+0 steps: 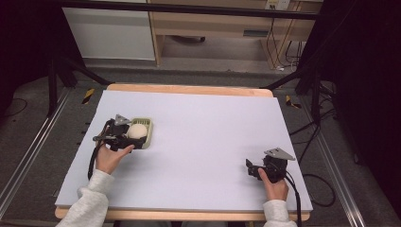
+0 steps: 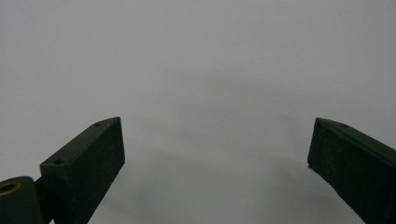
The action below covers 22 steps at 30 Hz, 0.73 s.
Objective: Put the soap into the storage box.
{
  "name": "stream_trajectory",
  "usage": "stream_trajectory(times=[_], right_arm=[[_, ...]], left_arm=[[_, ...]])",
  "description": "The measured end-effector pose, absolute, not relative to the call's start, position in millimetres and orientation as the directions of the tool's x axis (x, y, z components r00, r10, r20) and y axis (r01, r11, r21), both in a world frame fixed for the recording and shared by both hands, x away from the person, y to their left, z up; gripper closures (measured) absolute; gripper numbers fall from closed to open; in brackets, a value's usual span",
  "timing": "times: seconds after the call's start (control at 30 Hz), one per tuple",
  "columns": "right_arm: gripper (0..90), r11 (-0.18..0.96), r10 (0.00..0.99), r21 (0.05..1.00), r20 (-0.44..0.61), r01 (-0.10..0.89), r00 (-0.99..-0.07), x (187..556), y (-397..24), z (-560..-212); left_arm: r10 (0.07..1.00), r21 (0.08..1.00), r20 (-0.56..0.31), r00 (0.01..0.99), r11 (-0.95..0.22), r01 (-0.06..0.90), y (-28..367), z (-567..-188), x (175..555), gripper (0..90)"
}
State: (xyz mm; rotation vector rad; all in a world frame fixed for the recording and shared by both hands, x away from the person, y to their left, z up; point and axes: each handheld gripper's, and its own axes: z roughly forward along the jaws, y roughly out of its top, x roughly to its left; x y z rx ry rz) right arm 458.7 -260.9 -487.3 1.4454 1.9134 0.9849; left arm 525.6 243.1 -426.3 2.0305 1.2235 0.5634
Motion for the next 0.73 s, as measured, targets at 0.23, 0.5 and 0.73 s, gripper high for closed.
stream_trajectory(times=[0.23,0.5,0.73], right_arm=[[4.3,0.152,0.962,0.81,0.009,0.566,-0.272,459,-261,-487],[4.4,0.145,0.965,0.811,0.01,0.567,-0.262,459,-261,-487],[4.4,0.143,0.966,0.813,0.01,0.564,-0.26,459,-262,-487]], left_arm=[[0.899,0.755,-0.005,0.438,-0.283,0.591,256,-433,508,13.2],[0.918,0.806,-0.033,0.395,-0.21,0.553,276,-439,479,17.7],[0.92,0.799,-0.048,0.39,-0.199,0.567,287,-450,464,19.0]])
